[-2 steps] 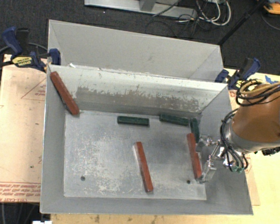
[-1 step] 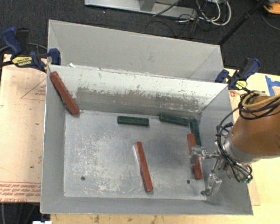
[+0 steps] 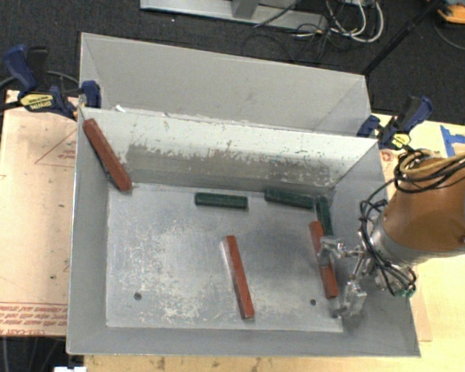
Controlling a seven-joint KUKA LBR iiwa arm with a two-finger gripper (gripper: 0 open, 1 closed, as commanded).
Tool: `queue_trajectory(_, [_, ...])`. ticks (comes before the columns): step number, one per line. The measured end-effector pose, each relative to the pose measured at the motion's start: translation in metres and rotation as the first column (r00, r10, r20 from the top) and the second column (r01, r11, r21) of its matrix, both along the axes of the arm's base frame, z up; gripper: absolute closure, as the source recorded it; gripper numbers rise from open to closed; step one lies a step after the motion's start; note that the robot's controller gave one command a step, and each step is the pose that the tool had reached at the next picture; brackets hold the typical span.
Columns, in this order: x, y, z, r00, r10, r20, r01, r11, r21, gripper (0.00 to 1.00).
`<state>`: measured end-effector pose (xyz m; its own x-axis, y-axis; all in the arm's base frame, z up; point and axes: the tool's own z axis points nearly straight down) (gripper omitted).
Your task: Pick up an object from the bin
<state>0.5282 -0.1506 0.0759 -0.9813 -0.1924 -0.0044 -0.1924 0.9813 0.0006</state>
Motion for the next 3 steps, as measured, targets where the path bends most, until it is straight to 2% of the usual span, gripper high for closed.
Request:
queue_trajectory(1, [-0.035,0.002,-0.004,0.995,-0.097,0.008,0.097,0.995,-0.001,0.0])
queue_trajectory(2, [-0.037,0.002,-0.004,0.995,-0.097,0.0,0.097,0.995,-0.001,1.0])
queue_trajectory(3, [-0.045,0.042,0.039,0.963,-0.27,-0.001,0.27,0.963,0.001,1.0])
